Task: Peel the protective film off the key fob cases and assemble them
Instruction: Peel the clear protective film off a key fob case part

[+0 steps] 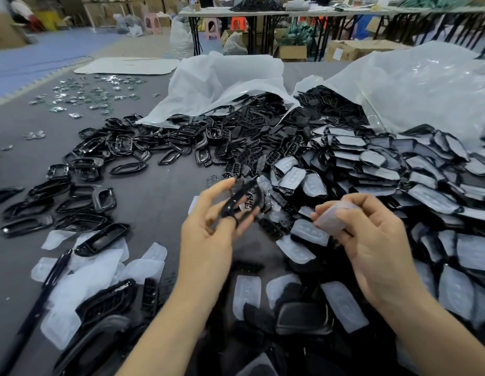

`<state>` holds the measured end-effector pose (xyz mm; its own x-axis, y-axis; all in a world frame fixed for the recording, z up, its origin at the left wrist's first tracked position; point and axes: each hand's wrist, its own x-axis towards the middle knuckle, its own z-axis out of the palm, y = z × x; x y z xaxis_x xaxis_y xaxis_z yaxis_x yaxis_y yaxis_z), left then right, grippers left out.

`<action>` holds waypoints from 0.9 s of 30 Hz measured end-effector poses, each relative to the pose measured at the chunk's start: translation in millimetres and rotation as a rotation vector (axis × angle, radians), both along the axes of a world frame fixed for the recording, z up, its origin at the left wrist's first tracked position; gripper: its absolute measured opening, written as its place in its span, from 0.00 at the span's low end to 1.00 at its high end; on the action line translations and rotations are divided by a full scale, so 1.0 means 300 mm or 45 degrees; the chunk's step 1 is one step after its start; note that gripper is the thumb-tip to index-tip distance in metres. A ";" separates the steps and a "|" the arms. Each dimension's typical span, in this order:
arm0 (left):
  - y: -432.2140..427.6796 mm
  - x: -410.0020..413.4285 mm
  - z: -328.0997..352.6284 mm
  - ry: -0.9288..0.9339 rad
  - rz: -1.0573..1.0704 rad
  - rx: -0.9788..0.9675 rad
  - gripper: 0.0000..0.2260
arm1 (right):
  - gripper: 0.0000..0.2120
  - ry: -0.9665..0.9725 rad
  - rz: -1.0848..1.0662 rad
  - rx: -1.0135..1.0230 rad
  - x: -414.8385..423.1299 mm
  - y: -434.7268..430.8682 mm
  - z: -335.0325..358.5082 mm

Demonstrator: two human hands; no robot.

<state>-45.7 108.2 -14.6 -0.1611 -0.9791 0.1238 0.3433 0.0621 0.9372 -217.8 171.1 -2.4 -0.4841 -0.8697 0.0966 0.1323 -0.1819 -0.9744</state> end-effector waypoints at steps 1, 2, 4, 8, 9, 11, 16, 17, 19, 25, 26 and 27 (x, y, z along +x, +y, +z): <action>-0.013 0.014 0.000 0.003 0.057 0.019 0.21 | 0.09 -0.034 -0.004 0.010 -0.004 -0.002 0.002; -0.023 0.027 -0.001 -0.002 0.113 0.037 0.20 | 0.10 -0.057 -0.011 0.034 -0.008 -0.005 0.001; -0.034 0.046 0.001 -0.038 0.198 0.057 0.19 | 0.14 -0.072 -0.038 0.107 -0.021 -0.006 -0.002; -0.035 0.064 0.023 -0.328 0.251 -0.015 0.16 | 0.17 -0.049 -0.007 0.162 -0.028 -0.001 0.008; -0.035 0.069 0.029 -0.494 0.228 -0.073 0.14 | 0.15 -0.001 0.008 0.160 -0.022 0.001 0.013; -0.033 0.077 0.036 -0.829 0.141 -0.199 0.13 | 0.12 0.369 0.034 0.153 -0.009 0.012 0.017; -0.021 0.063 0.041 -0.871 0.236 -0.301 0.08 | 0.05 1.347 0.281 0.131 0.090 0.022 -0.009; -0.021 0.062 0.039 -0.853 0.262 -0.304 0.10 | 0.07 1.464 0.362 0.171 0.116 0.015 -0.014; -0.022 0.059 0.032 -0.829 0.286 -0.310 0.12 | 0.15 1.661 0.471 0.243 0.139 -0.005 -0.026; -0.002 0.035 0.028 -0.549 0.147 -0.267 0.18 | 0.09 1.703 0.388 0.150 0.150 -0.014 -0.035; 0.002 0.030 0.027 -0.495 0.106 -0.262 0.21 | 0.07 1.607 0.316 0.128 0.146 -0.013 -0.039; 0.005 0.025 0.027 -0.450 0.074 -0.258 0.23 | 0.06 1.457 0.230 0.105 0.137 -0.014 -0.043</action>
<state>-38.1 109.8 -6.5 -0.1737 -0.9493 0.2620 -0.0069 0.2672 0.9636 -176.7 167.1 -15.3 -0.0190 -0.9412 0.3374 -0.8158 -0.1805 -0.5494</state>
